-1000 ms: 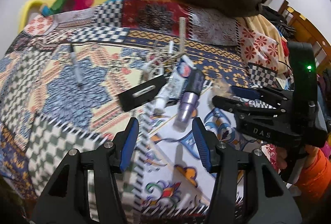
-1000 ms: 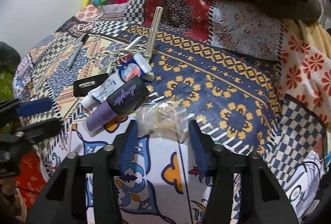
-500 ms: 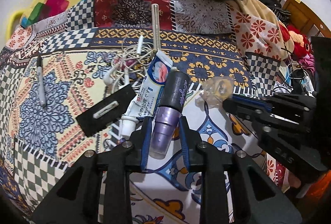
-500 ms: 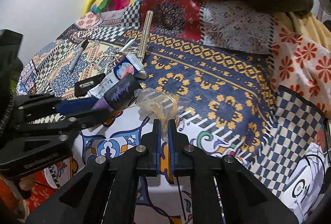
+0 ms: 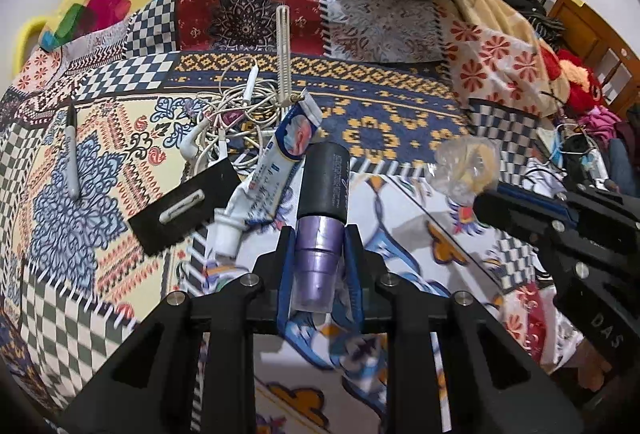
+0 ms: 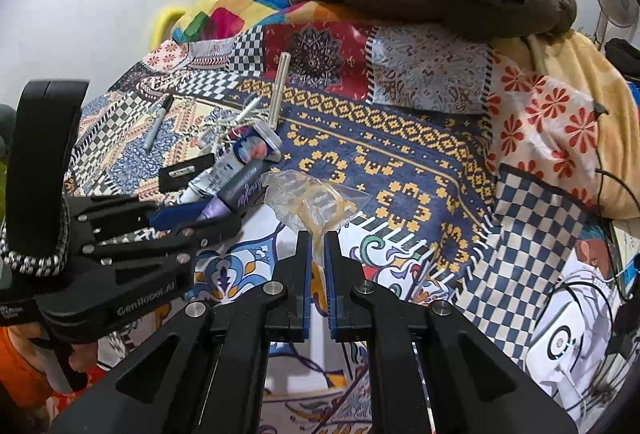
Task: Collect trash
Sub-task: 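Grasp the purple-capped tube with the left tool while the right tool grasps the clear wrapper, then carry the tube and wrapper in both tools over the white bin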
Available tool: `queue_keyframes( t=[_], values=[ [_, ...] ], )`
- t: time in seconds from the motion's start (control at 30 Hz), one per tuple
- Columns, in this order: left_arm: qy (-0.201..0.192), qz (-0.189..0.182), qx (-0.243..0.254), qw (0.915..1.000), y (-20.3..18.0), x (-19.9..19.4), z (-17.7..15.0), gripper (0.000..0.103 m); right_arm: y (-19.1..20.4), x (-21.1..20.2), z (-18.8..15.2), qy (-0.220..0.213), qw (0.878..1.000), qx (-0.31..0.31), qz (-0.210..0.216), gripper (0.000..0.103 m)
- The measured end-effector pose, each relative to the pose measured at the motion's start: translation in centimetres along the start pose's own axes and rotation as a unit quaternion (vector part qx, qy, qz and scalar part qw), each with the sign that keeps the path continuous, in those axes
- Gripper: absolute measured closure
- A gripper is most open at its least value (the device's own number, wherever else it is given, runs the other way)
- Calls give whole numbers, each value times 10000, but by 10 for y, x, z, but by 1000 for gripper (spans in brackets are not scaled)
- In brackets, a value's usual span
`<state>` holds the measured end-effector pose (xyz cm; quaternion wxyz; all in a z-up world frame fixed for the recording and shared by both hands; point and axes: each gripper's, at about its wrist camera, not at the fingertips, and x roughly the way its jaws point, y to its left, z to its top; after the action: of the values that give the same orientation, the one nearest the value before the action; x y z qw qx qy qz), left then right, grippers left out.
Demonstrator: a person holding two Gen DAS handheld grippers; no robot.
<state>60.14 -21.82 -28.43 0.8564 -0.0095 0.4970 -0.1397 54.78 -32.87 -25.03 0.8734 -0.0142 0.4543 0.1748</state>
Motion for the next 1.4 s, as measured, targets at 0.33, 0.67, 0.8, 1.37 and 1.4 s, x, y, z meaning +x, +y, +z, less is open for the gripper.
queue_keyframes(
  t=[0.33, 0.67, 0.8, 1.37, 1.4],
  values=[
    [-684, 156, -45, 9975, -6, -99, -11, 80, 24, -55, 5, -307, 9995, -25, -4, 97],
    [-1453, 411, -139, 9884, -1, -221, -30, 80, 78, -139, 14, -927, 9954, -224, 99, 97],
    [-1712, 566, -156, 9835, 3, -270, -50, 80, 108, -172, 10, -1125, 9929, -373, 142, 97],
    [-2166, 1129, -547, 9682, 55, -405, -178, 80, 232, -231, -36, -1355, 9839, -1023, 559, 97],
    [-2164, 1171, -582, 9675, 60, -410, -186, 80, 243, -232, -41, -1348, 9829, -1094, 618, 97]
  ],
)
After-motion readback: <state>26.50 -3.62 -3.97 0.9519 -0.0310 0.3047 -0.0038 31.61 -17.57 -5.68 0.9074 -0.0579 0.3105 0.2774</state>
